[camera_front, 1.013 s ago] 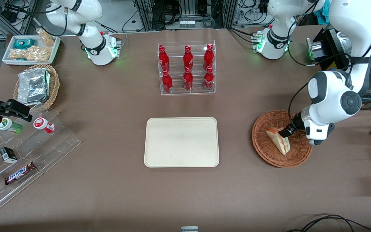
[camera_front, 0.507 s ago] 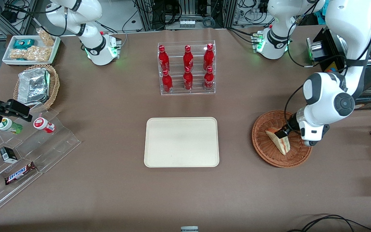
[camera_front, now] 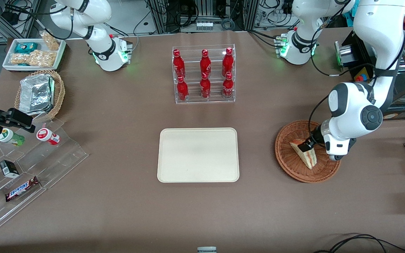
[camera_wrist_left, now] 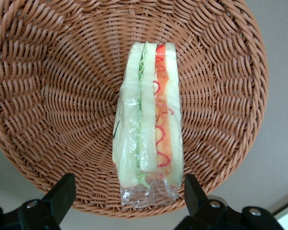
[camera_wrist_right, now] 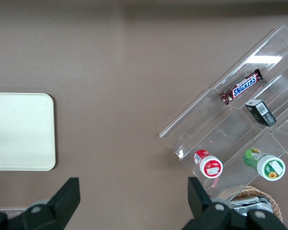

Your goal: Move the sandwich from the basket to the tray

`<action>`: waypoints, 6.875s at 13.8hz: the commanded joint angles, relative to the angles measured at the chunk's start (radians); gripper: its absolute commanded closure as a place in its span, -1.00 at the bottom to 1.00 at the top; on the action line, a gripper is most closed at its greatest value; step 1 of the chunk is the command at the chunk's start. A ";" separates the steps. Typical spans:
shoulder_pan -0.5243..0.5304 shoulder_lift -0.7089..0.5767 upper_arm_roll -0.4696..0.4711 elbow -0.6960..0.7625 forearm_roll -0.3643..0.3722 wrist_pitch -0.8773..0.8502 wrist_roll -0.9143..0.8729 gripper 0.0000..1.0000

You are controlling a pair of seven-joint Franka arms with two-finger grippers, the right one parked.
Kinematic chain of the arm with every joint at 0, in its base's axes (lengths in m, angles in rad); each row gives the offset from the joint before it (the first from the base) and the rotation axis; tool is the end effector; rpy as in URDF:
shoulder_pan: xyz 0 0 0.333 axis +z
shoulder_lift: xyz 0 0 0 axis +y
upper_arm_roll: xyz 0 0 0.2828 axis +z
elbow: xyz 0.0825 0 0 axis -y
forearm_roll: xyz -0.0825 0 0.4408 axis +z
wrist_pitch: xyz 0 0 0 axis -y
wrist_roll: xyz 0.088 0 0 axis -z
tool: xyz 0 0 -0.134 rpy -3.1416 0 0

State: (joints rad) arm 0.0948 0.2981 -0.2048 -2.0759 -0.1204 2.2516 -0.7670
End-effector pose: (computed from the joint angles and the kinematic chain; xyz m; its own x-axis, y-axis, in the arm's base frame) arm 0.5949 -0.0755 0.1798 0.7239 0.6637 -0.1884 0.6781 -0.7347 0.0171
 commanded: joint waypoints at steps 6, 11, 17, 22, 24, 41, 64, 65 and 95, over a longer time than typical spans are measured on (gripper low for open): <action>-0.006 0.079 0.018 0.048 0.005 0.010 -0.061 -1.00; -0.006 0.098 0.019 0.071 0.007 0.008 -0.119 -0.11; -0.006 0.055 0.018 0.082 0.013 -0.036 -0.127 0.72; -0.074 -0.006 0.010 0.114 0.051 -0.139 -0.127 0.72; -0.156 -0.037 0.010 0.123 0.053 -0.196 -0.129 0.72; -0.681 0.461 0.010 0.790 0.139 -0.368 -0.172 0.42; -0.643 0.365 0.094 0.927 0.156 -0.614 -0.138 -1.00; -0.603 0.319 0.088 0.924 0.125 -0.676 -0.091 -1.00; -0.106 -0.269 0.117 0.586 0.139 -1.046 0.601 -1.00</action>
State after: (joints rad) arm -0.0482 0.0426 -0.0739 -1.4759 0.0137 1.2117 -0.1822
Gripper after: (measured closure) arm 0.000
